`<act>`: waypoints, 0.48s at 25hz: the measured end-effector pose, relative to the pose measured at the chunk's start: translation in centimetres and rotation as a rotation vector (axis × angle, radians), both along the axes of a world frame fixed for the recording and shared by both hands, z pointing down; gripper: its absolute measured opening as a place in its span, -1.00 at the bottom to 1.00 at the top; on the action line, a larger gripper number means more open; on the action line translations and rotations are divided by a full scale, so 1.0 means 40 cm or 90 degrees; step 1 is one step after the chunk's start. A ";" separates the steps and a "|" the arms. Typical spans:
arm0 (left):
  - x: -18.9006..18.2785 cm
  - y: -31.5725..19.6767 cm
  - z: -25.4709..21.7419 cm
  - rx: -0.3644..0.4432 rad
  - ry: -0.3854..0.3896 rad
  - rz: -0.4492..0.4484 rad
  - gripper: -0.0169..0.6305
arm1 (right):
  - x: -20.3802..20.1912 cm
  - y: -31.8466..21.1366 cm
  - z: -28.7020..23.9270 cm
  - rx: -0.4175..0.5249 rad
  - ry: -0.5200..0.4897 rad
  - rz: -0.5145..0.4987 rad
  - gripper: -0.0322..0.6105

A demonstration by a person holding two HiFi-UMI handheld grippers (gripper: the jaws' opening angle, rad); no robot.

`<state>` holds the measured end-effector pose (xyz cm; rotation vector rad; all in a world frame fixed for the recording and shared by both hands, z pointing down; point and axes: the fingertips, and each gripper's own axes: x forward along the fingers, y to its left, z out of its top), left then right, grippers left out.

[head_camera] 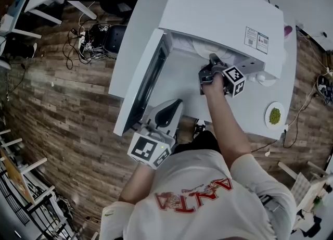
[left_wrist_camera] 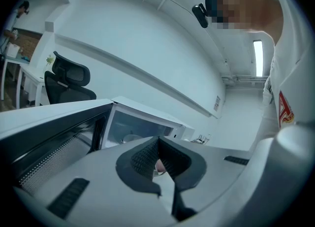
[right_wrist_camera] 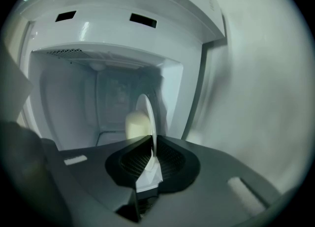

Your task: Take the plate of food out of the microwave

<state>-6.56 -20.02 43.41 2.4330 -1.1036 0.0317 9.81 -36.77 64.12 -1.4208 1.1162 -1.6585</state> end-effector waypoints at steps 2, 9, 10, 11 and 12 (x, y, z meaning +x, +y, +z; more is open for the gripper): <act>0.001 -0.002 0.000 0.000 0.000 0.001 -0.92 | 0.002 0.003 0.002 0.000 -0.004 0.000 -0.81; 0.009 0.004 0.000 0.003 0.001 0.009 -0.92 | 0.005 0.019 -0.005 0.005 -0.012 -0.007 -0.82; 0.011 0.005 0.001 0.004 0.002 0.010 -0.92 | 0.004 0.021 -0.006 0.005 -0.013 -0.008 -0.82; 0.013 0.007 0.002 0.004 0.002 0.012 -0.92 | 0.004 0.023 -0.006 0.005 -0.015 -0.010 -0.82; 0.015 0.008 0.003 0.003 0.002 0.014 -0.92 | 0.004 0.026 -0.005 0.005 -0.015 -0.011 -0.82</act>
